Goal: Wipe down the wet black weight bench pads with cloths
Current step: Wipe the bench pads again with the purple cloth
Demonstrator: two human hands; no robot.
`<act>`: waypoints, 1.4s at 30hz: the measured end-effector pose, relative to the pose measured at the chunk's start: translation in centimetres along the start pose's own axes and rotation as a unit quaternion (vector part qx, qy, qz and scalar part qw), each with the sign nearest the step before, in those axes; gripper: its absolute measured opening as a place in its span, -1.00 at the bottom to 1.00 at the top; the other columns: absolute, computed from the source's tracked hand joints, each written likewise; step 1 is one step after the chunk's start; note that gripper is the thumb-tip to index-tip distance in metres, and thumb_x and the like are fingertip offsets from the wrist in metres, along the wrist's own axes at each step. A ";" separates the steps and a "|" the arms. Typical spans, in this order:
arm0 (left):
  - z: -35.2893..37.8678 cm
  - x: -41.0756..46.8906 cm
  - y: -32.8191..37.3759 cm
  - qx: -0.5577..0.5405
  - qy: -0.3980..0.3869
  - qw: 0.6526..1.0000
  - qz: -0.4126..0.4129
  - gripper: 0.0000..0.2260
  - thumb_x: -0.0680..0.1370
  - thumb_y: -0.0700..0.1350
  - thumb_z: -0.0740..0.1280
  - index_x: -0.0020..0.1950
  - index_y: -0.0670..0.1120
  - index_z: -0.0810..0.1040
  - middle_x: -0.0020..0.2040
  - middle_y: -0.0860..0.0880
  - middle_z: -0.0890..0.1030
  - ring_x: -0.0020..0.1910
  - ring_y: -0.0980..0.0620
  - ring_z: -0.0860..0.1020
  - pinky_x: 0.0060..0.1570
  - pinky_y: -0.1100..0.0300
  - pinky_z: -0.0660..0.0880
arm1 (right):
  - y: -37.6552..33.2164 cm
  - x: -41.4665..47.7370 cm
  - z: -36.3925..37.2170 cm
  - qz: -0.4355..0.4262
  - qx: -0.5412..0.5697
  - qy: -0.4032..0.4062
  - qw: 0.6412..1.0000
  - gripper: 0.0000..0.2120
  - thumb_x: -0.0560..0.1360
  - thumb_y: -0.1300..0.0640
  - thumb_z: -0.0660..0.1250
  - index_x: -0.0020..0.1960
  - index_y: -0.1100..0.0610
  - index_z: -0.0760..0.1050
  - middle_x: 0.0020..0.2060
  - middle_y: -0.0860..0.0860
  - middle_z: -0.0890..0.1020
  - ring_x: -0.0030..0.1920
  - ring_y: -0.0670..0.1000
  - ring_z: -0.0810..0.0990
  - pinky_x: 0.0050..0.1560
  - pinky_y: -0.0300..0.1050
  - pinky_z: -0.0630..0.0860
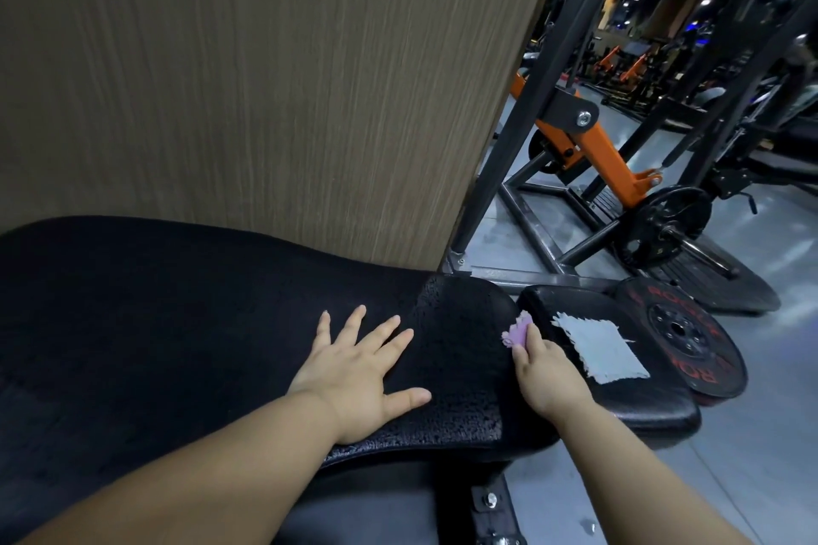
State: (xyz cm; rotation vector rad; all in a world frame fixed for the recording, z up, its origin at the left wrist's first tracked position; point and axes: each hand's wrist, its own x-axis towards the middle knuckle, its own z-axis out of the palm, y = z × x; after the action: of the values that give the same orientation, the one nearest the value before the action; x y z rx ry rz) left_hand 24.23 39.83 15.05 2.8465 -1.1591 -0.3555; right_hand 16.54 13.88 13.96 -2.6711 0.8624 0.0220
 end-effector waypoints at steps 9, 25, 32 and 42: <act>0.3 0.2 -0.1 -0.001 0.006 1.000 0.008 -0.21 0.44 0.52 -0.16 0.58 0.18 -0.21 0.57 0.19 -0.24 0.53 -0.08 -0.37 0.43 -0.28 -0.34 | -0.5 3.8 -0.2 0.066 -0.029 -0.042 0.997 -0.45 0.63 -0.12 -0.07 0.57 0.04 -0.04 0.39 0.11 0.39 0.36 0.17 0.38 0.33 0.02 0.29; 0.2 0.2 -0.1 -0.003 0.003 1.000 -0.001 -0.22 0.45 0.52 -0.14 0.57 0.20 -0.20 0.57 0.20 -0.24 0.53 -0.04 -0.36 0.44 -0.25 -0.35 | -1.5 2.4 -1.1 0.029 -0.030 -0.035 0.998 -0.46 0.65 -0.10 -0.06 0.57 0.04 -0.06 0.37 0.19 0.40 0.35 0.20 0.37 0.30 0.01 0.29; 0.1 0.1 0.0 -0.001 0.003 1.000 0.004 -0.22 0.45 0.52 -0.15 0.57 0.19 -0.21 0.57 0.19 -0.24 0.53 -0.05 -0.37 0.43 -0.26 -0.35 | 1.9 -3.0 -0.6 -0.018 -0.018 -0.059 0.998 -0.41 0.62 -0.15 -0.03 0.57 -0.04 -0.13 0.38 0.10 0.37 0.15 0.10 0.47 0.19 -0.02 0.41; 0.3 0.5 -0.1 -0.004 0.008 1.000 0.014 -0.21 0.45 0.52 -0.14 0.58 0.17 -0.20 0.57 0.18 -0.24 0.52 -0.07 -0.38 0.42 -0.26 -0.37 | -1.5 3.0 -1.7 0.008 0.030 -0.058 0.998 -0.56 0.59 -0.17 0.00 0.43 -0.08 0.20 0.44 0.07 0.29 0.33 0.15 0.38 0.27 0.02 0.28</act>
State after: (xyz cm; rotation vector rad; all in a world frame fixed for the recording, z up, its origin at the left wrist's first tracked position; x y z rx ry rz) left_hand 24.54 39.57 14.68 2.8178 -1.1892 -0.3351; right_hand 19.67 12.79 15.63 -2.5785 0.8335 0.1502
